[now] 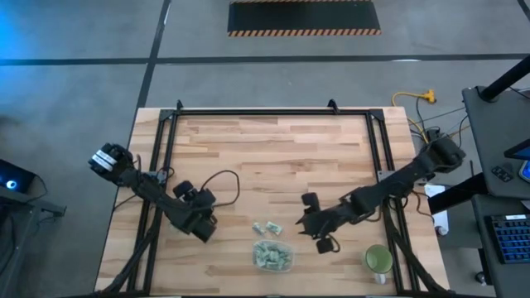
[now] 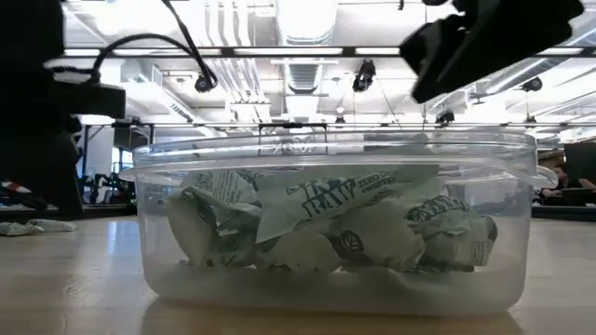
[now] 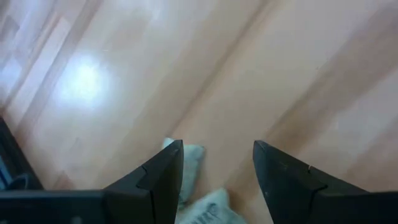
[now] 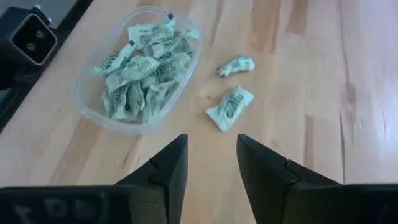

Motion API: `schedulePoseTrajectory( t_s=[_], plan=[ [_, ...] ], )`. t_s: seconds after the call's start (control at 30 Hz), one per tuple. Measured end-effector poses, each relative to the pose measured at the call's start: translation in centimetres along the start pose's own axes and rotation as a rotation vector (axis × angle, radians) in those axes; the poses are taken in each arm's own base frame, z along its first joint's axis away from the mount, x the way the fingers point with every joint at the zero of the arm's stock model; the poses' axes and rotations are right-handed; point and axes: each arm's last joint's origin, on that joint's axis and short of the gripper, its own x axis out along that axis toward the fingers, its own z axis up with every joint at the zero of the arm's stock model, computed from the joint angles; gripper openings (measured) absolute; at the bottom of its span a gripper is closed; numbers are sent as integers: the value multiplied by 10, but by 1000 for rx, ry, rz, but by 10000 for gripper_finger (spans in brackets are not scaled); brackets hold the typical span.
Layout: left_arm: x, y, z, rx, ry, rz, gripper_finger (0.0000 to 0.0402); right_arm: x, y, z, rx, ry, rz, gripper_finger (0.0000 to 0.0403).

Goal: Pick and place Stevia / Truvia into bins
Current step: Put the stevia packet into the transparent container

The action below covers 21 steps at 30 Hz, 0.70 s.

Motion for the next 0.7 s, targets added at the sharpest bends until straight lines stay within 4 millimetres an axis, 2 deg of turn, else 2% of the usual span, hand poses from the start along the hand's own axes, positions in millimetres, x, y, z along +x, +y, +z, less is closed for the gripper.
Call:
schedulePoseTrajectory(
  t_s=[0.2, 0.43, 0.6, 0.7],
  plan=[
    [6, 20, -6, -9, 124, -43, 177, -14, -6, -19, 51, -33, 7, 126],
    [-1, 49, -12, -38, 99, -146, 177, -16, -7, -27, 46, -89, 17, 129],
    [12, 68, -25, -87, 71, -227, 177, -14, -7, -28, 36, -80, 16, 122],
    [23, 72, -33, -124, 37, -314, 177, -14, -7, -28, 35, -81, 17, 120]
  ],
)
